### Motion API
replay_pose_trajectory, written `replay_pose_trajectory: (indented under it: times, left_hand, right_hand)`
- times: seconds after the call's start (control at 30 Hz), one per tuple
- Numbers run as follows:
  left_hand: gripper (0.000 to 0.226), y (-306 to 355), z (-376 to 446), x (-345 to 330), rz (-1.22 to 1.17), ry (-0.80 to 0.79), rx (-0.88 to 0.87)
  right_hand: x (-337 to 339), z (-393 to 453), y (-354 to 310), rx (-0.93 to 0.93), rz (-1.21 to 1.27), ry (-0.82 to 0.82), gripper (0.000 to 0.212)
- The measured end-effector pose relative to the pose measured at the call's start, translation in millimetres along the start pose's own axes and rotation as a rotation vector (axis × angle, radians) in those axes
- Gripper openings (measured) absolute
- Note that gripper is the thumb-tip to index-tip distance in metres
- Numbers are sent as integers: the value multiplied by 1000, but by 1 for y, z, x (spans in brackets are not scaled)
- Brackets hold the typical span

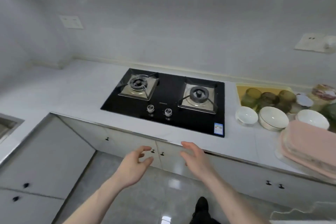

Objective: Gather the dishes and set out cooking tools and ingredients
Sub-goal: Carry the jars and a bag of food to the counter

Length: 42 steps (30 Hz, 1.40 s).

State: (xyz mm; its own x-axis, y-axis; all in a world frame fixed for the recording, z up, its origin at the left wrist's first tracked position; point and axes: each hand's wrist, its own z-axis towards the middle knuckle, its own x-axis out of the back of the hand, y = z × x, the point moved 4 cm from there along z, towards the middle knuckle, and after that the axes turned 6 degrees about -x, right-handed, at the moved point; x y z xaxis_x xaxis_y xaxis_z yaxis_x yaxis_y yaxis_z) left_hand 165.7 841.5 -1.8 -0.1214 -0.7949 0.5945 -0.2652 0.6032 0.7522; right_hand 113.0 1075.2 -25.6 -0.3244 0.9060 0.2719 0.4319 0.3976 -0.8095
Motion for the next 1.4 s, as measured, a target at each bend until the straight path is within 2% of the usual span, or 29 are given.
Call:
replay_pose_trajectory:
  times: [0.1, 0.23, 0.37, 0.53, 0.8, 1.03, 1.2, 1.4]
  left_hand:
    - [35, -55, -55, 62, -24, 168, 90]
    - [37, -102, -109, 120, -54, 345, 150]
    - [37, -152, -165, 172, -112, 561, 238]
    - [36, -220, -222, 237, -123, 744, 352]
    - [36, -315, -328, 342, -136, 976, 582]
    - [37, -376, -441, 372, -197, 1228, 792]
    - [36, -420, -511, 381, -224, 1326, 885]
    - [40, -499, -583, 432, -206, 1303, 899]
  right_hand:
    - [-82, -16, -54, 109, -151, -179, 37]
    - [-169, -25, -106, 237, -323, -333, 36]
    - [-268, -34, -148, 311, -402, -515, 34]
    - [-399, -43, -186, 415, -492, -695, 33]
    - [-605, -92, -236, 484, -569, -993, 31]
    - [-759, -178, -251, 551, -696, -1301, 30]
    - [-827, -218, -248, 573, -773, -1368, 30]
    - [-905, -255, -237, 572, -808, -1289, 28]
